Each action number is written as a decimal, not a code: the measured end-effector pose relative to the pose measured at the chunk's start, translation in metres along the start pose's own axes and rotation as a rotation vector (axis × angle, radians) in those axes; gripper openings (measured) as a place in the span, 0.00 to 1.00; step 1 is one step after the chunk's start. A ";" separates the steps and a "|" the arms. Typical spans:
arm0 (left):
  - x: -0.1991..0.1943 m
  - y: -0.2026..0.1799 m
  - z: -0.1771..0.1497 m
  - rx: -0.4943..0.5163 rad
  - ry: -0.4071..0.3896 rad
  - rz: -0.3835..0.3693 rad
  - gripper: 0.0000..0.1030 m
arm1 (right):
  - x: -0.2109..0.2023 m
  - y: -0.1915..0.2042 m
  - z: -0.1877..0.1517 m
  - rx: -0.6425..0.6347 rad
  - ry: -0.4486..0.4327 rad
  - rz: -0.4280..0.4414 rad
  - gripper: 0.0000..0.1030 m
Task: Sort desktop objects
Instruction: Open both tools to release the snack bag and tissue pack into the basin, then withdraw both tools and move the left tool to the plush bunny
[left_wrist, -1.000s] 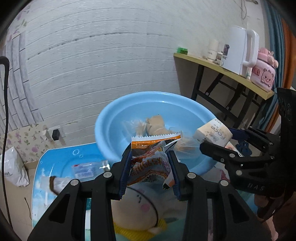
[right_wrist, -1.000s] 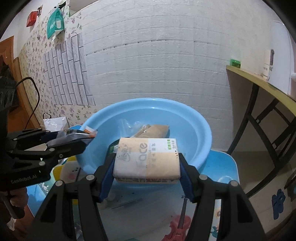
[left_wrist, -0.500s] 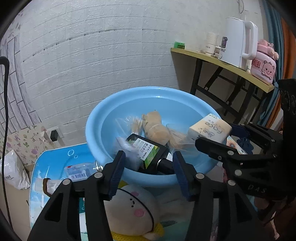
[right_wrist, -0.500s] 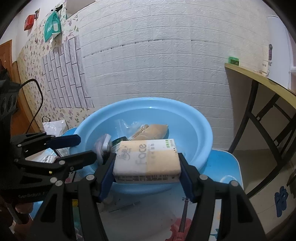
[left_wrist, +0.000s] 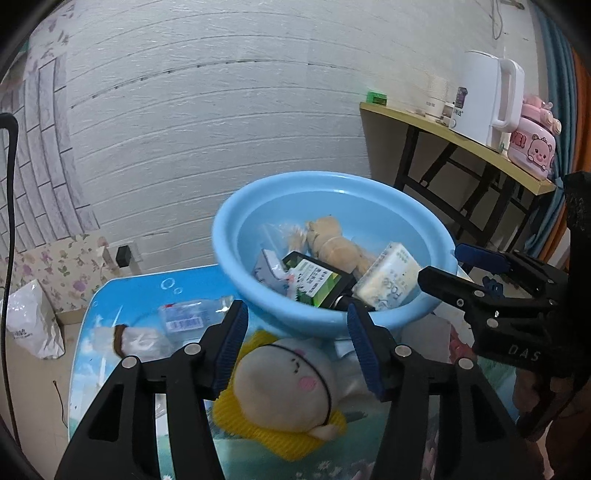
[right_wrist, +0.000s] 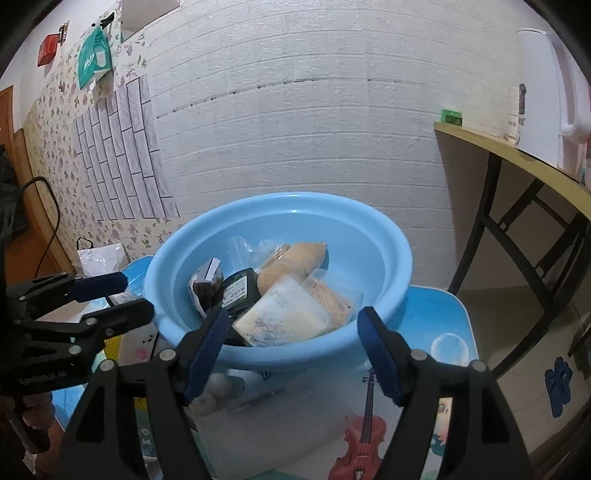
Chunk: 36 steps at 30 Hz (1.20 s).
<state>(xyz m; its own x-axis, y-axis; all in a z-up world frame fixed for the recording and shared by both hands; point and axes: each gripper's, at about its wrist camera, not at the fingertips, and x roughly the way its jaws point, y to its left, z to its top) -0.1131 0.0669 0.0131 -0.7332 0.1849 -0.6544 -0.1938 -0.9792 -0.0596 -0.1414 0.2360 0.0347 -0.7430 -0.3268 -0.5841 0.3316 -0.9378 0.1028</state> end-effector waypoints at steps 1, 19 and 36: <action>-0.002 0.002 -0.001 -0.004 -0.002 0.003 0.54 | -0.001 0.000 -0.001 0.002 0.002 0.002 0.71; -0.022 0.021 -0.042 -0.060 0.035 0.021 0.61 | -0.007 0.006 -0.043 0.045 0.121 -0.020 0.71; -0.008 0.026 -0.066 -0.070 0.100 0.028 0.77 | 0.004 0.015 -0.069 0.081 0.193 -0.028 0.98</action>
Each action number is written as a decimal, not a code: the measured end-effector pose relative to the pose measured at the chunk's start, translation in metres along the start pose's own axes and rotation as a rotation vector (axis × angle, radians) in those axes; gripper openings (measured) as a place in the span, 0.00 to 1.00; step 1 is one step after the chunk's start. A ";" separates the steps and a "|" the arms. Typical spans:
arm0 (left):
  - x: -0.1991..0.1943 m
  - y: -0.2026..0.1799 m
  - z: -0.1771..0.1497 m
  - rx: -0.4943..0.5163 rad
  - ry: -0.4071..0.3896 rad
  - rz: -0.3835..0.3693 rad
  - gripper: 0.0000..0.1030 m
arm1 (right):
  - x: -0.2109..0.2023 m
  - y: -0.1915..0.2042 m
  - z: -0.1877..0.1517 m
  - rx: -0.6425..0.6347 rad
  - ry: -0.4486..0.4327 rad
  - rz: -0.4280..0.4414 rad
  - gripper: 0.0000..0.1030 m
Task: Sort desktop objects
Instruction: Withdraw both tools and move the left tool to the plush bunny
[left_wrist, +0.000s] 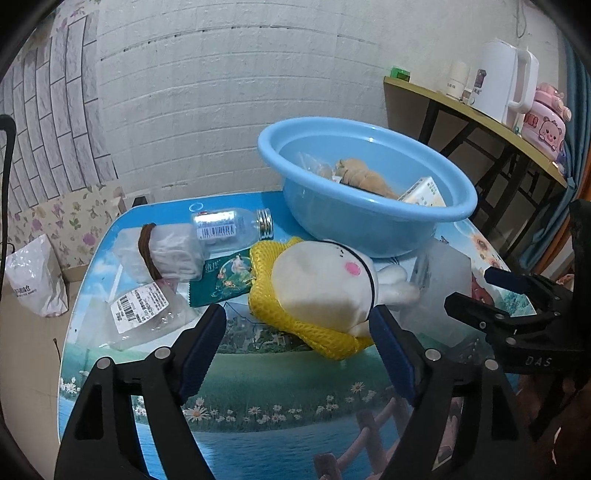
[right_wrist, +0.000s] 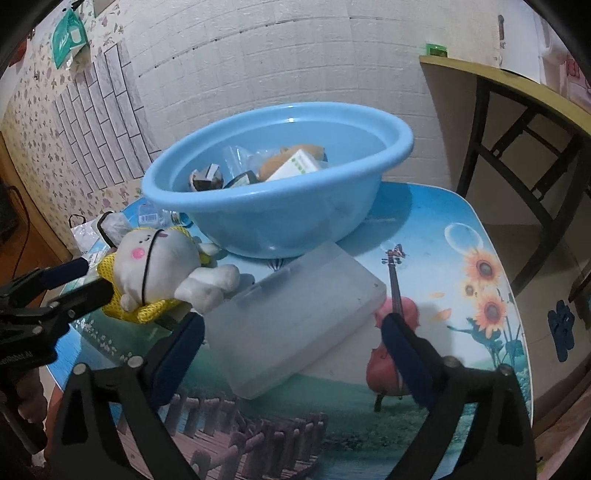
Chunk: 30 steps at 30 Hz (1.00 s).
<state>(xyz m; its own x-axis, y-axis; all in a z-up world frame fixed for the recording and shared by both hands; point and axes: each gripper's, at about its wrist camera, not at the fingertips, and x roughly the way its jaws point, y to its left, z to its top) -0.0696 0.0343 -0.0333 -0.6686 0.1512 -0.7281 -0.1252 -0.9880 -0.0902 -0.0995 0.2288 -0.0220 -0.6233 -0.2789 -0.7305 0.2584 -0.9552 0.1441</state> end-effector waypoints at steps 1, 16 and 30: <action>0.002 0.000 0.000 0.000 0.004 0.000 0.77 | 0.002 0.001 0.000 -0.002 0.005 0.002 1.00; 0.008 -0.002 -0.001 -0.010 -0.012 -0.077 0.92 | 0.015 0.010 -0.004 0.003 0.019 -0.024 1.00; 0.023 -0.005 0.002 -0.003 0.016 -0.082 0.81 | 0.024 0.014 -0.005 0.014 0.045 -0.049 1.00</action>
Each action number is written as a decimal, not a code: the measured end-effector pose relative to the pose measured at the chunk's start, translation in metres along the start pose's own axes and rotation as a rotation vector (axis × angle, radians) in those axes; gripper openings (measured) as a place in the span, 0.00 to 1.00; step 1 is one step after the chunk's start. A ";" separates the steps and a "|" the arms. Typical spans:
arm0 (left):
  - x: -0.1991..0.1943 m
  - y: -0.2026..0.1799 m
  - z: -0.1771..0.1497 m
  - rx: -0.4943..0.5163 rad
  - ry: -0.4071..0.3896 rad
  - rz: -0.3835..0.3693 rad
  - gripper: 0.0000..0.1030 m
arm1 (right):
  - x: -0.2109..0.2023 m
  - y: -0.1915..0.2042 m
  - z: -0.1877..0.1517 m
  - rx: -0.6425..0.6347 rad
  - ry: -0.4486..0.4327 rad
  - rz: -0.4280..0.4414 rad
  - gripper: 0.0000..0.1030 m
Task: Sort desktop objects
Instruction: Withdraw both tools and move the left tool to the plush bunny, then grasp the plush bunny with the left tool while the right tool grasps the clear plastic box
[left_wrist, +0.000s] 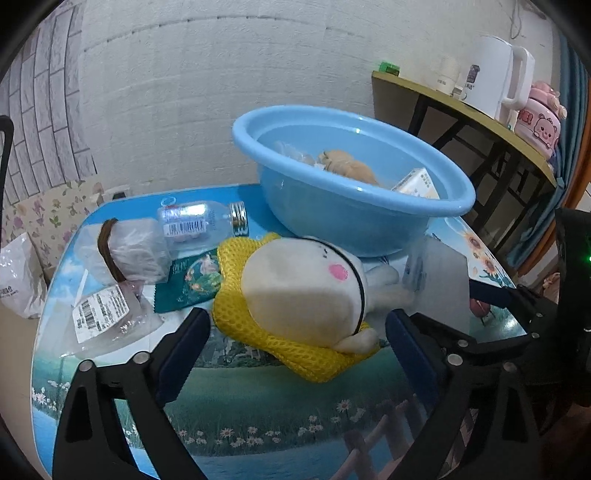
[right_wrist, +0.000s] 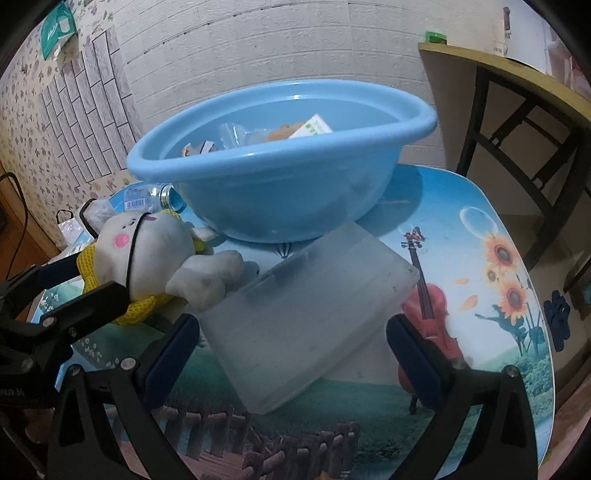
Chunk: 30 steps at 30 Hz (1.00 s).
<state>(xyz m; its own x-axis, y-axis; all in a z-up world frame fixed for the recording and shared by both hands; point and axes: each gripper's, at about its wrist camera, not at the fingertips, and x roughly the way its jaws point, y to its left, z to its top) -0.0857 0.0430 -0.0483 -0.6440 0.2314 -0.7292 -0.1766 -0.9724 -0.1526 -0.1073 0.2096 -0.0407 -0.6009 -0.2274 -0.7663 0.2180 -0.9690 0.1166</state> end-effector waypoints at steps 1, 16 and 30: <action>0.001 0.001 0.000 -0.001 0.008 0.000 0.73 | 0.000 -0.001 0.000 0.000 0.002 0.000 1.00; -0.009 0.001 -0.007 0.022 -0.003 0.005 0.52 | -0.013 -0.033 -0.007 0.044 0.012 -0.041 1.00; -0.003 -0.003 -0.007 0.055 0.027 0.068 0.75 | -0.013 -0.035 0.003 0.069 -0.003 -0.033 1.00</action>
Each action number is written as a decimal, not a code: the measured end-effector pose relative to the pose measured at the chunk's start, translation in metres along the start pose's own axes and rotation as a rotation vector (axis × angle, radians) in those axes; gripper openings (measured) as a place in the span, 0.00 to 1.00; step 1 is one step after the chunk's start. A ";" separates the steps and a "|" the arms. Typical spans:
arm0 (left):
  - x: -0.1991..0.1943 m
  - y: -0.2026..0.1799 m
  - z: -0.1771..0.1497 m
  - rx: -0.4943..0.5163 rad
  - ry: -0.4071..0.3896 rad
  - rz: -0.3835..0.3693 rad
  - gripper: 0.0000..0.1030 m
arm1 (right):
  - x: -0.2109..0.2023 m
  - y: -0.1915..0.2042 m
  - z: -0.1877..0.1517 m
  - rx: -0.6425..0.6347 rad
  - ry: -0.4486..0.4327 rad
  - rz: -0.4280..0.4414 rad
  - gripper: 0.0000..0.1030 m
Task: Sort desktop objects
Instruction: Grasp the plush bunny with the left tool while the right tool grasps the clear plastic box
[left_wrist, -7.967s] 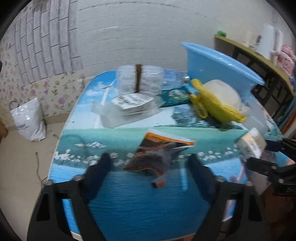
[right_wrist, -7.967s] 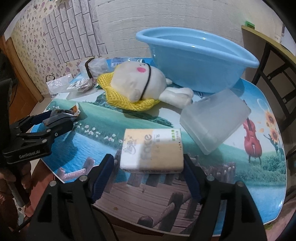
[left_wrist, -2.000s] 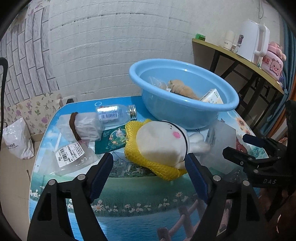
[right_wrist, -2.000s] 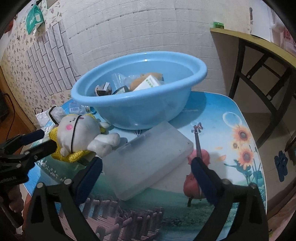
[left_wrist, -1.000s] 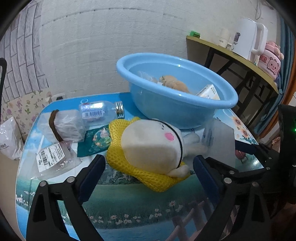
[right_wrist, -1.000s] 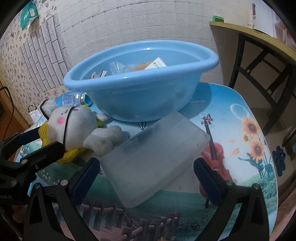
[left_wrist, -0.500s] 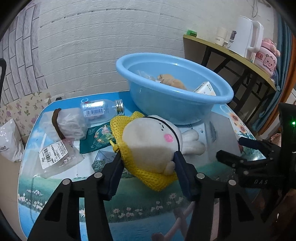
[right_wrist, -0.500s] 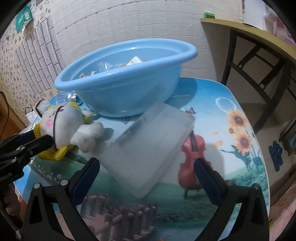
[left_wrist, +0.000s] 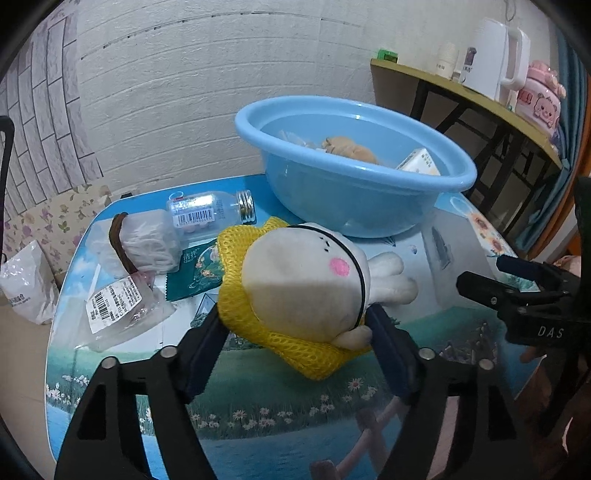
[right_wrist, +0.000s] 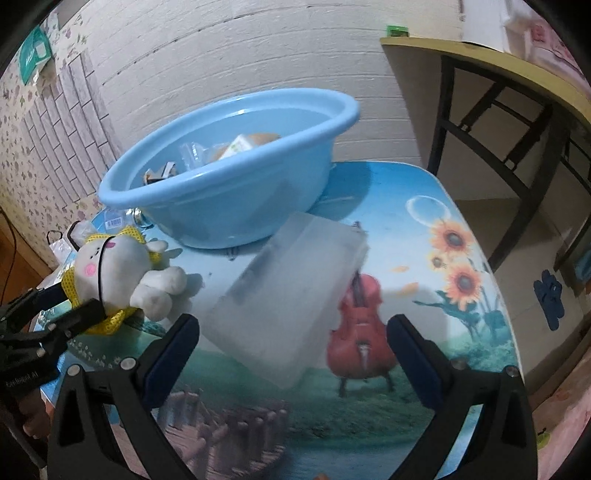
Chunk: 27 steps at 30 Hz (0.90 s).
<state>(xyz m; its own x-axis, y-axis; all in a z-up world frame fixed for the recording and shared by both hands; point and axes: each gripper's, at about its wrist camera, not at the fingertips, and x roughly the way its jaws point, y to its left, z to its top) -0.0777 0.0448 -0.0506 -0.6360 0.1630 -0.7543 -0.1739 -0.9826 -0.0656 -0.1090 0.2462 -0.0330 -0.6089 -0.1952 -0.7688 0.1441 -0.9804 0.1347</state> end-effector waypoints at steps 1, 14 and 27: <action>0.001 0.000 0.000 0.003 0.001 0.005 0.78 | 0.003 0.003 0.001 -0.007 0.002 -0.002 1.00; 0.022 -0.006 0.001 0.019 0.038 0.000 0.67 | 0.022 0.006 0.003 -0.008 0.044 -0.032 0.84; 0.002 -0.004 -0.013 0.010 0.035 0.003 0.60 | -0.001 0.002 -0.012 -0.076 0.037 0.060 0.73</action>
<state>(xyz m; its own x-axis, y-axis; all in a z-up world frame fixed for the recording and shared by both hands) -0.0682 0.0477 -0.0601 -0.6095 0.1568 -0.7771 -0.1796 -0.9821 -0.0573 -0.0991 0.2443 -0.0393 -0.5688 -0.2506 -0.7833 0.2389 -0.9617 0.1341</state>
